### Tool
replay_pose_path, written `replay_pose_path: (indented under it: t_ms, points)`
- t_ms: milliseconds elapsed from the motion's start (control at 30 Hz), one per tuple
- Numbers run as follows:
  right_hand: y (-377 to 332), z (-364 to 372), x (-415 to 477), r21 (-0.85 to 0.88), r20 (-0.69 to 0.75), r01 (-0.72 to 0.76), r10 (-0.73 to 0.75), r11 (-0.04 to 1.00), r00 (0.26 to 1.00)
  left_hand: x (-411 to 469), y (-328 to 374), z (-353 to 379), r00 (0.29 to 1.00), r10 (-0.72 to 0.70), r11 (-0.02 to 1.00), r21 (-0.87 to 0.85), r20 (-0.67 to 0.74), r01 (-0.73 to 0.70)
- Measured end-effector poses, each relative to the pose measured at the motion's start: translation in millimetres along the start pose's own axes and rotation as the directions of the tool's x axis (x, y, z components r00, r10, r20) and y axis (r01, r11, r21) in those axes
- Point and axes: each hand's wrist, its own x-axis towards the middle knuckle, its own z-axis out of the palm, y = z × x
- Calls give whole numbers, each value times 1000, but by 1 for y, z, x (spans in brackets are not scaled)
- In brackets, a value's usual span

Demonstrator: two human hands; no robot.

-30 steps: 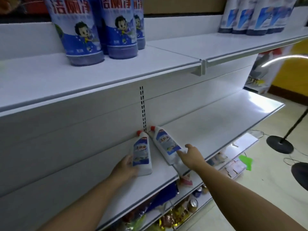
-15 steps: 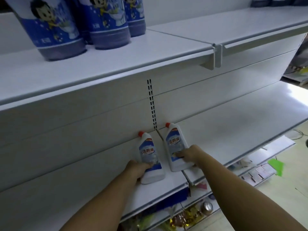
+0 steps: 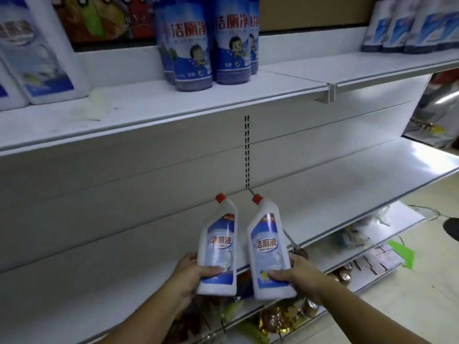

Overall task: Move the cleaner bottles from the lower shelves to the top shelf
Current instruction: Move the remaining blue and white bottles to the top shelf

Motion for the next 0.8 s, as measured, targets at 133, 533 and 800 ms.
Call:
replay_pose_path:
  t_ms: [133,533,800]
  points:
    - [5,60,-50,17,2,99,-99,995,995,-72,-5,-53,993,87,995,-47,82,-83]
    - [-61,239,-200,-14,253,416,-400,909,881,-284,33,-182,873,480,866,-207,89,-455]
    - [-221,326,-207,-21,253,681,-655,732,712,-343,168,-278,650,745,641,-108,-147,-760]
